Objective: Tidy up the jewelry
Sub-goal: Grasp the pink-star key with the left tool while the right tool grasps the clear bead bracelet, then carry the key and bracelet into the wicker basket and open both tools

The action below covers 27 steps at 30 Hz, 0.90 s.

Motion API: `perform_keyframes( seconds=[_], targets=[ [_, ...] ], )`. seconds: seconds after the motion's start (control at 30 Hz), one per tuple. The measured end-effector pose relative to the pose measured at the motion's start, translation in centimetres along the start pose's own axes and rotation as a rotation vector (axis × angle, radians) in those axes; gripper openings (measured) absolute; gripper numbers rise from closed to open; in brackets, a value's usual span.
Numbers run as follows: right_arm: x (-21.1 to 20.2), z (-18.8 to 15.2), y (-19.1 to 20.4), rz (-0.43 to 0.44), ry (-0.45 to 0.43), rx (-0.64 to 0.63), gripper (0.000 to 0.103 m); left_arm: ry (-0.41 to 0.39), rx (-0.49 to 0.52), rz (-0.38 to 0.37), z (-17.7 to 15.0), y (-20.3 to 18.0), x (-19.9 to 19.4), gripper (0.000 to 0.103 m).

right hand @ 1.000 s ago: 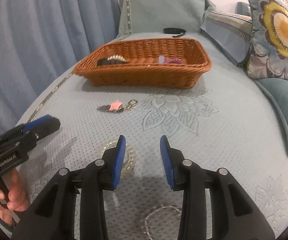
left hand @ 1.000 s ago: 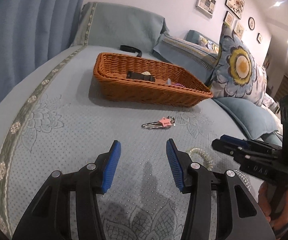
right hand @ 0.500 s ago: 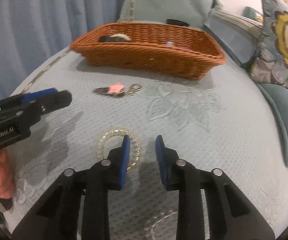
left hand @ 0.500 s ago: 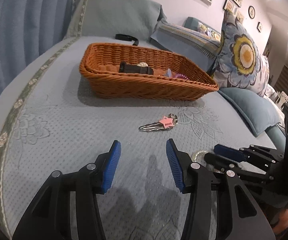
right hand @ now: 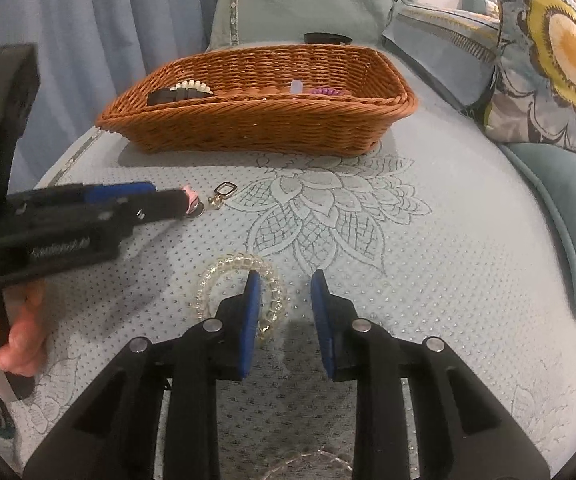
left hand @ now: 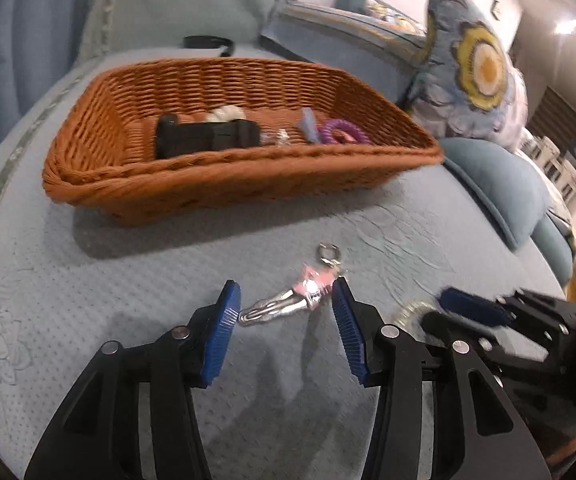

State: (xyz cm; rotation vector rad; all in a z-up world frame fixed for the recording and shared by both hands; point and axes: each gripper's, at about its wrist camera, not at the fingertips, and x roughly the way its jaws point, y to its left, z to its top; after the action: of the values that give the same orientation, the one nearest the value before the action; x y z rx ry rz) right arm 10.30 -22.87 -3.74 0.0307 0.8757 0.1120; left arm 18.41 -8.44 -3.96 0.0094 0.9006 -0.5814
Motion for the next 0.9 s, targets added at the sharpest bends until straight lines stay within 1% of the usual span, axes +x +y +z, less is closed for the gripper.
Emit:
perform_keyframes(
  seconds=[0.07,0.17,0.27,0.33,0.37,0.43,0.47,0.5,0.53,0.6,0.73,0.9],
  targets=[
    [-0.1,-0.1,-0.1,0.006,-0.001,0.005,0.023,0.011,0.008,-0.043,-0.7,-0.4,-0.4,0.045],
    [-0.1,-0.1,-0.1,0.011,-0.004,0.001,0.023,0.008,0.031,-0.040,-1.6,-1.0,-0.8,0.045],
    [-0.2,-0.1,-0.1,0.015,-0.004,-0.003,0.023,-0.004,0.018,0.004,-1.4,-1.0,-0.5,0.045],
    [-0.2,-0.1,0.1,0.034,-0.006,-0.008,0.023,-0.004,0.010,0.011,-1.2,-0.9,-0.1,0.045],
    [-0.2,-0.1,0.2,0.039,-0.006,-0.016,0.023,-0.004,0.018,0.021,-1.1,-1.1,0.1,0.045],
    [-0.1,-0.1,0.8,0.022,-0.003,-0.036,0.023,0.001,0.050,0.060,-1.1,-1.8,0.6,0.044],
    [0.0,-0.1,0.9,0.016,-0.002,-0.045,0.023,0.001,0.063,0.083,-1.2,-2.1,0.7,0.036],
    [0.0,-0.2,1.3,0.011,0.000,-0.061,0.023,0.001,0.072,0.096,-1.3,-2.1,0.5,0.019],
    [0.0,-0.2,1.4,0.007,-0.002,-0.068,0.023,0.001,0.078,0.106,-1.4,-2.3,0.6,0.013],
    [0.0,-0.3,1.6,0.016,-0.005,-0.082,0.008,-0.013,0.075,0.111,-1.5,-2.3,0.3,0.011],
    [-0.5,-0.5,1.7,0.037,-0.026,-0.088,0.008,-0.060,0.063,0.124,-2.0,-2.3,-0.9,0.011],
    [-1.9,-0.7,1.4,0.076,-0.084,-0.081,0.008,-0.133,0.021,0.091,-2.8,-2.2,-2.9,0.011]
  ],
)
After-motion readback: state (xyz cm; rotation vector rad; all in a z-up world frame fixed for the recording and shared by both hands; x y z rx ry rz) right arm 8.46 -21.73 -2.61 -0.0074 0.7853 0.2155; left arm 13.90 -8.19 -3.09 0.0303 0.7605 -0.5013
